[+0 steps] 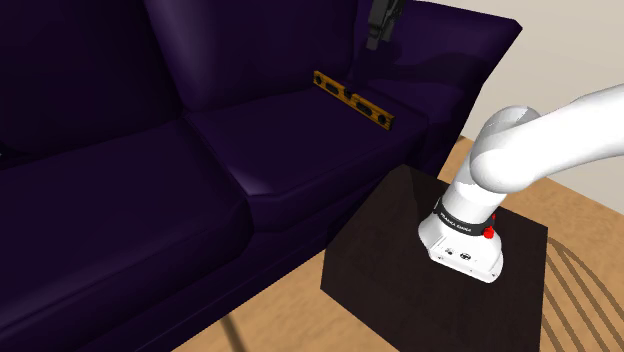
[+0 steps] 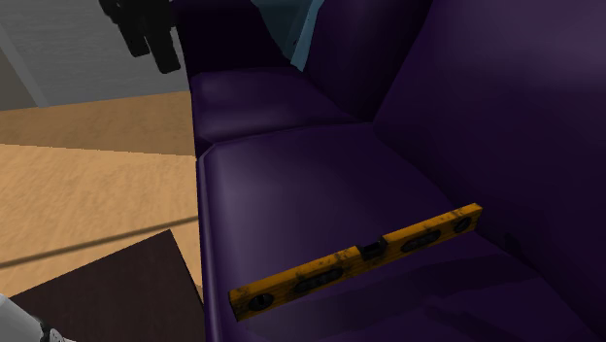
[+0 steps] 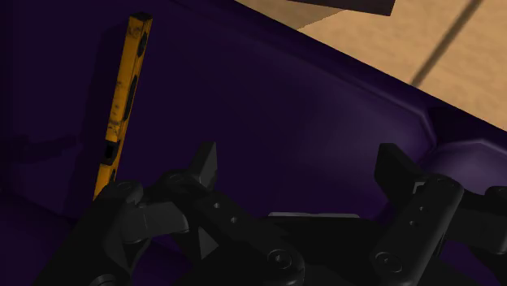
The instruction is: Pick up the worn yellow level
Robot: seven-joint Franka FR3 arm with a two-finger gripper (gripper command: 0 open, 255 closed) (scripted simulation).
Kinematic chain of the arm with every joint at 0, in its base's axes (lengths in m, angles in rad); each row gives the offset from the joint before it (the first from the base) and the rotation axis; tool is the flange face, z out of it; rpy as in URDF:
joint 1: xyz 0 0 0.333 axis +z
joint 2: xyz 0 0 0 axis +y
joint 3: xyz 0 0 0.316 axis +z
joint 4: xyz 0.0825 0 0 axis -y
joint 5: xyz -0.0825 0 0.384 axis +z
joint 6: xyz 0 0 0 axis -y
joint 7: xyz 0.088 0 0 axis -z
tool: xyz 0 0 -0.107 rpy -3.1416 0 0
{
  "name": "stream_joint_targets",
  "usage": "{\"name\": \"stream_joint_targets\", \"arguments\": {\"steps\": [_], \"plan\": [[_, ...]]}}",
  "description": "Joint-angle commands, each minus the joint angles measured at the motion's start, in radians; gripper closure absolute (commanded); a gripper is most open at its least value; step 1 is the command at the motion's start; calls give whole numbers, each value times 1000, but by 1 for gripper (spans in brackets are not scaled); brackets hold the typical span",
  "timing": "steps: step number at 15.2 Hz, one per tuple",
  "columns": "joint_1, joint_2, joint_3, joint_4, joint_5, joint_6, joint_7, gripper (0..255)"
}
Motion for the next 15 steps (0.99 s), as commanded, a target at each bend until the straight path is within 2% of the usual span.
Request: {"name": "stream_joint_targets", "arguments": {"steps": [1,8,15], "plan": [[0,0,0,0,0,0,0,0],[-65,98,-56,-105,-47,206,-2,0],[-128,247,-117,-159,-85,416,-1,0]]}}
